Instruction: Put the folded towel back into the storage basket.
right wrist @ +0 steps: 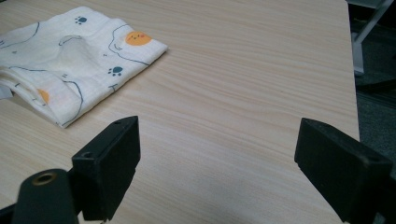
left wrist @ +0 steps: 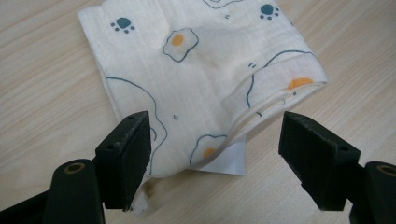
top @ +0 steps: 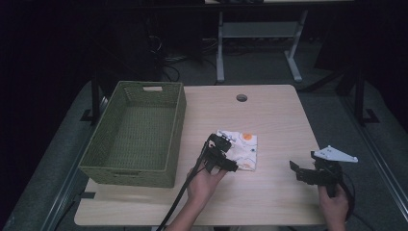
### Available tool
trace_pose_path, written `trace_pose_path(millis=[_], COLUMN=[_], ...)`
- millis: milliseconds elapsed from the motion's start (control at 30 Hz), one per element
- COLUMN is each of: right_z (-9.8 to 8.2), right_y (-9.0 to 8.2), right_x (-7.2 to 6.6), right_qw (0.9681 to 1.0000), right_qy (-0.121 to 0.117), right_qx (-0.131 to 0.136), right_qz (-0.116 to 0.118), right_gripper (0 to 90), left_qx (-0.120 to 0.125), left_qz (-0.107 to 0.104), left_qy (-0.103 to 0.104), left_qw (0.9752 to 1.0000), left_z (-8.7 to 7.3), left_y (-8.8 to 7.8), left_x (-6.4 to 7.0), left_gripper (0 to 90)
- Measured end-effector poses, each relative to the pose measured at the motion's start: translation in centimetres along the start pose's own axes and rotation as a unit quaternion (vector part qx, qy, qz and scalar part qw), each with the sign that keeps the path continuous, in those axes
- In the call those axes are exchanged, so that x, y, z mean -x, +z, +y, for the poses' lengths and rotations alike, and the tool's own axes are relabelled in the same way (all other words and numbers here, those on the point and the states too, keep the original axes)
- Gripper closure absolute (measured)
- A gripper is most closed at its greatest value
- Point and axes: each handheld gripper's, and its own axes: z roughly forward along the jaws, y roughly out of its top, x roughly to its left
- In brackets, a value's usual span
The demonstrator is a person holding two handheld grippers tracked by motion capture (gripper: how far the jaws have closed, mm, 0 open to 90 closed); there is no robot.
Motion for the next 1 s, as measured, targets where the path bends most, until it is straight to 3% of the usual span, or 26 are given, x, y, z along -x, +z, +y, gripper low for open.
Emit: trace_pose_path(millis=[500, 1000], right_z=[0.0, 0.0], right_y=[0.1, -0.1], right_x=[0.1, 0.5], right_qw=[1.0000, 1.0000], right_qy=[-0.001, 0.005], right_qx=[-0.001, 0.003], right_qz=[-0.003, -0.001], right_gripper=[13.9, 13.9], left_qx=[-0.002, -0.015], left_qz=[-0.005, -0.005], left_qy=[-0.001, -0.010], left_qw=[1.0000, 0.9998], left_z=[0.7, 3.7], left_y=[0.3, 1.6], left_x=[-0.3, -1.0], left_gripper=[25.7, 25.6])
